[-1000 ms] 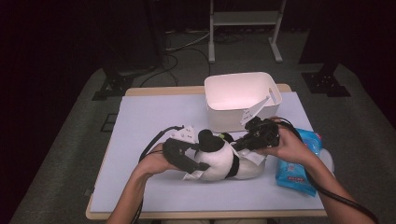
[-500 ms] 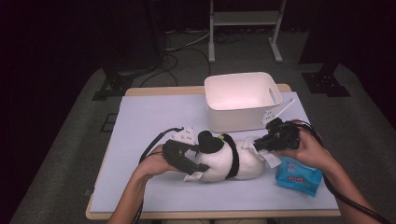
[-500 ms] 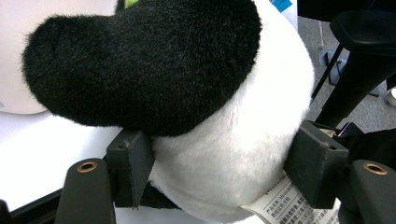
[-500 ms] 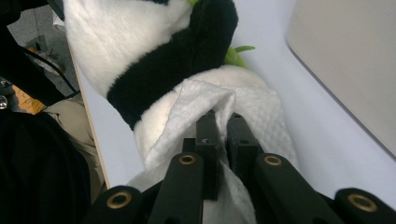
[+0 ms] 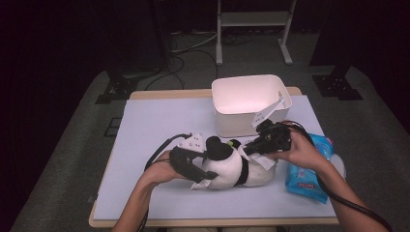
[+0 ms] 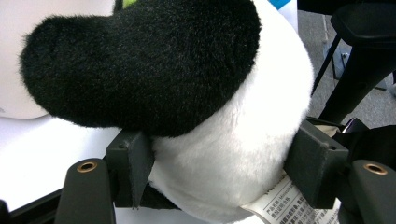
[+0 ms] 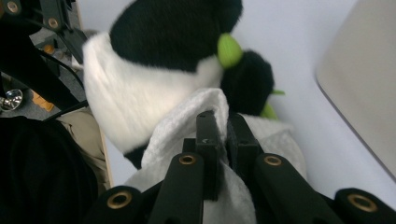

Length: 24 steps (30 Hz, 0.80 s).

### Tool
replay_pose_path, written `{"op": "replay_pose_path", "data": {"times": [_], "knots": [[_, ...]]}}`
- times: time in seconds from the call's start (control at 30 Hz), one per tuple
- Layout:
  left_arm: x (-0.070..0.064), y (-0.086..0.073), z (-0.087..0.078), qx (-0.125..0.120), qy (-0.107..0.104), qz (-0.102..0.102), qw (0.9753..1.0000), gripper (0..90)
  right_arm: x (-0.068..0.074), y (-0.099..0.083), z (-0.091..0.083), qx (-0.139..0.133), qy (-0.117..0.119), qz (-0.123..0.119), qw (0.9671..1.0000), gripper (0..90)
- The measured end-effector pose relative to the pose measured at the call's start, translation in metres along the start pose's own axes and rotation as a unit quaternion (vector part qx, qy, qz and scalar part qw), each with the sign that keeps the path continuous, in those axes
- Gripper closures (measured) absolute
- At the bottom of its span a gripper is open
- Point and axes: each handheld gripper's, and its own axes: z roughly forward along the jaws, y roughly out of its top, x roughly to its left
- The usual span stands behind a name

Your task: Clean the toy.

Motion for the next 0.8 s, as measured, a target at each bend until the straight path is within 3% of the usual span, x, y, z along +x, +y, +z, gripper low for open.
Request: {"op": "replay_pose_path", "data": {"times": [0.57, 0.8], "knots": [[-0.005, 0.004, 0.001, -0.001, 0.001, 0.012, 0.9999, 30.5, 0.023, 0.055, 0.003, -0.016, 0.031, -0.049, 0.9982, 84.8], [-0.004, 0.002, 0.001, -0.003, 0.001, 0.009, 1.0000, 30.5, 0.023, 0.059, 0.009, -0.004, 0.029, -0.051, 0.9983, 84.7]]}}
